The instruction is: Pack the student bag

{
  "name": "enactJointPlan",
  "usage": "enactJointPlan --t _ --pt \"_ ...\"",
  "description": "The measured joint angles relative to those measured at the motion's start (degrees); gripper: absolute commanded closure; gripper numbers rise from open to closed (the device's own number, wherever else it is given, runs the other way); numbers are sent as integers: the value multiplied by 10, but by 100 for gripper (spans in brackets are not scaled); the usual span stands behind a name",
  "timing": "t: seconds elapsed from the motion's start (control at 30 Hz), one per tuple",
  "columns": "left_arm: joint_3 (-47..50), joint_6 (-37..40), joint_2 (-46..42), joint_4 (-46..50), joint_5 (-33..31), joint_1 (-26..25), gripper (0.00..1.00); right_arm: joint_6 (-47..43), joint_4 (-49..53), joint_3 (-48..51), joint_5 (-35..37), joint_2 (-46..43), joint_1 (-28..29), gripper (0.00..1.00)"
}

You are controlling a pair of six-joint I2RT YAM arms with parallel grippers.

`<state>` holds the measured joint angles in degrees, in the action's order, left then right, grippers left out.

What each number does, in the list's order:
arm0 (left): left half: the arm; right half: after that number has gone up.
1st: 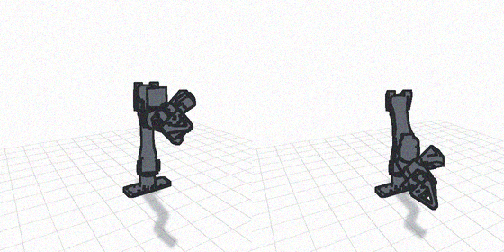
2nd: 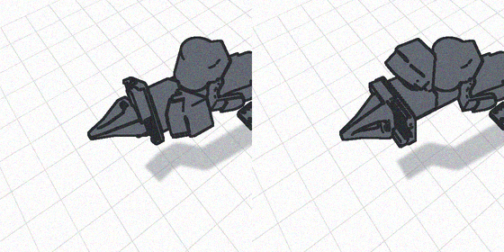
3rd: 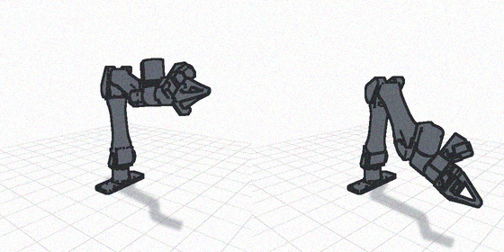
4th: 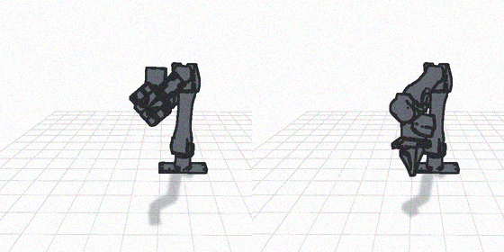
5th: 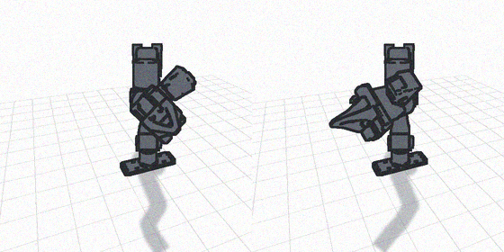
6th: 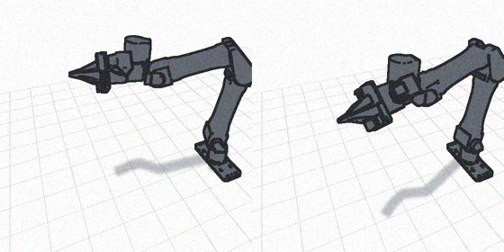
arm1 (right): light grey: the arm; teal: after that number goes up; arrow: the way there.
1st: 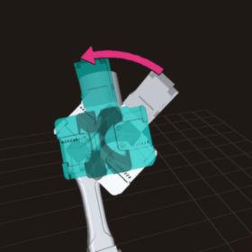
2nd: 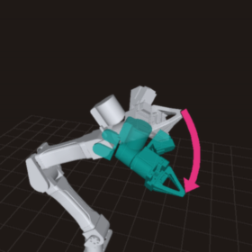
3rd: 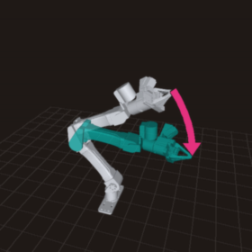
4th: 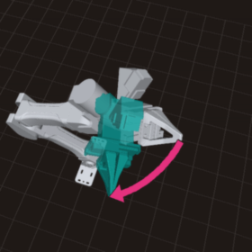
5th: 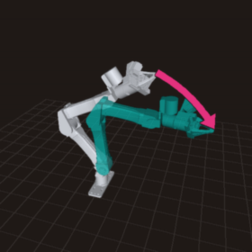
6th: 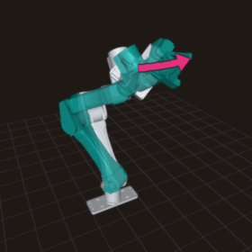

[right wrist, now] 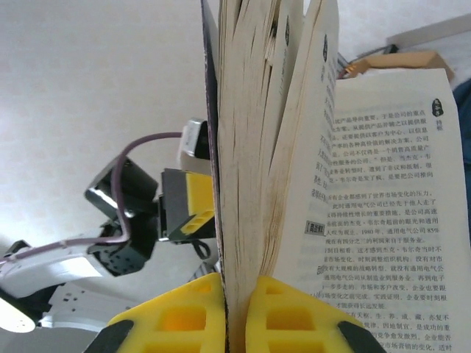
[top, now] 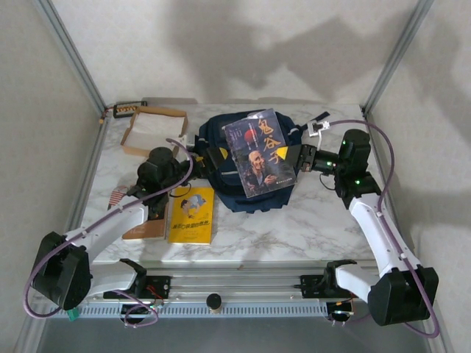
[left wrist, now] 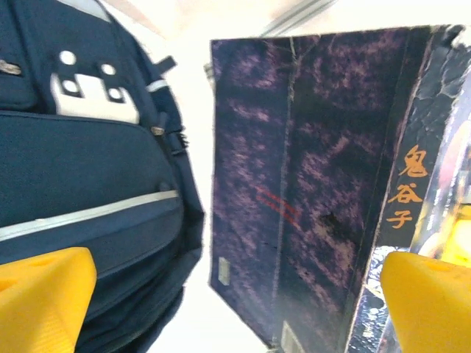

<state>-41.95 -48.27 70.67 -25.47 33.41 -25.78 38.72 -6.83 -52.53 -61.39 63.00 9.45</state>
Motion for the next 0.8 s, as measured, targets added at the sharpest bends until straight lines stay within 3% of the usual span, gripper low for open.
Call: enactJointPlan --t 0.3,0.63,0.8 --pt "42 -62 1 -150 39 -19 15 72 -91 15 3 21 19 100" --pt "41 -73 -13 -176 26 -73 21 134 -119 15 44 32 40 100" --pt "29 -83 9 -184 15 -92 34 175 -163 15 43 36 50 100"
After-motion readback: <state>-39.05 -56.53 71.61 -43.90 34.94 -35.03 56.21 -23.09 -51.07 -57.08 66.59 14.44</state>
